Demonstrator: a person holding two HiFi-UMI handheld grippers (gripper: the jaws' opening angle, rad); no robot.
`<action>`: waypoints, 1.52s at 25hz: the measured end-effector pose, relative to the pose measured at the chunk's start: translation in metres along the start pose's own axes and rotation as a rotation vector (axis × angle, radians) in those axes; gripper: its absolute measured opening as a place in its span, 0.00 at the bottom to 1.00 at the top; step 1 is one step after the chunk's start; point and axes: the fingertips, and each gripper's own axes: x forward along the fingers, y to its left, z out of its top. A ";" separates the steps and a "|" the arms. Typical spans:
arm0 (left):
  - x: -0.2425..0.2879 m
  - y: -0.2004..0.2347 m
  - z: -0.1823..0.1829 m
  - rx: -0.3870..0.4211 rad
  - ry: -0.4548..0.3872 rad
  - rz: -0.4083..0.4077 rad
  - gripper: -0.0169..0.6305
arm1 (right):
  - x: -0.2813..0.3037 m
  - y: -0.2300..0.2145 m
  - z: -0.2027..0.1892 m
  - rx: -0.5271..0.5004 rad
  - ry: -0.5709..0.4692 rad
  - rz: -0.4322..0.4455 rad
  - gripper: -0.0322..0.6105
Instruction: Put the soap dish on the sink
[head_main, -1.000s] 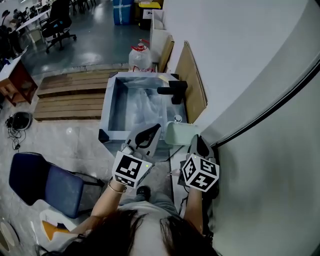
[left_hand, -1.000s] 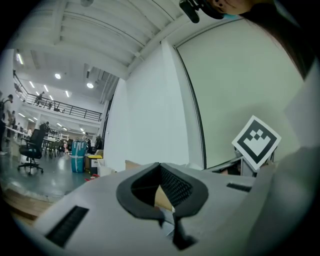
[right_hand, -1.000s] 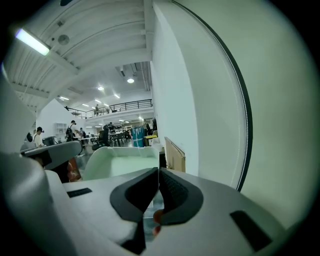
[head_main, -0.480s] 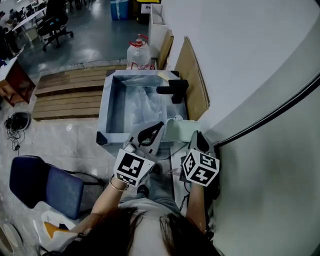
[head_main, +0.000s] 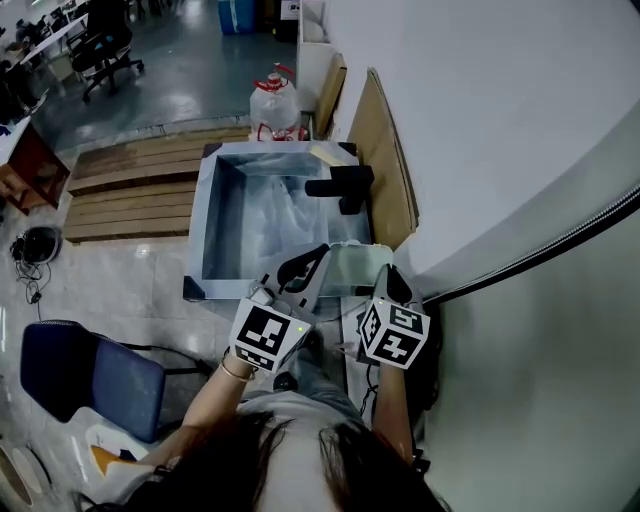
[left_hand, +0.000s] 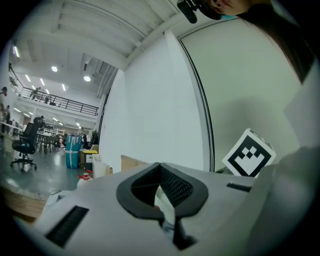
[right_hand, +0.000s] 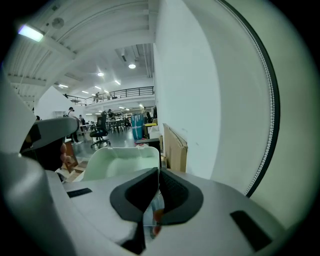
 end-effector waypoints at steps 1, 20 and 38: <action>0.005 0.001 -0.001 0.001 0.002 0.000 0.04 | 0.006 -0.002 -0.003 -0.001 0.010 0.002 0.10; 0.060 0.023 -0.036 -0.032 0.065 0.030 0.04 | 0.078 -0.020 -0.068 -0.002 0.196 0.030 0.10; 0.084 0.034 -0.062 -0.062 0.118 0.040 0.04 | 0.114 -0.027 -0.120 -0.014 0.318 0.037 0.10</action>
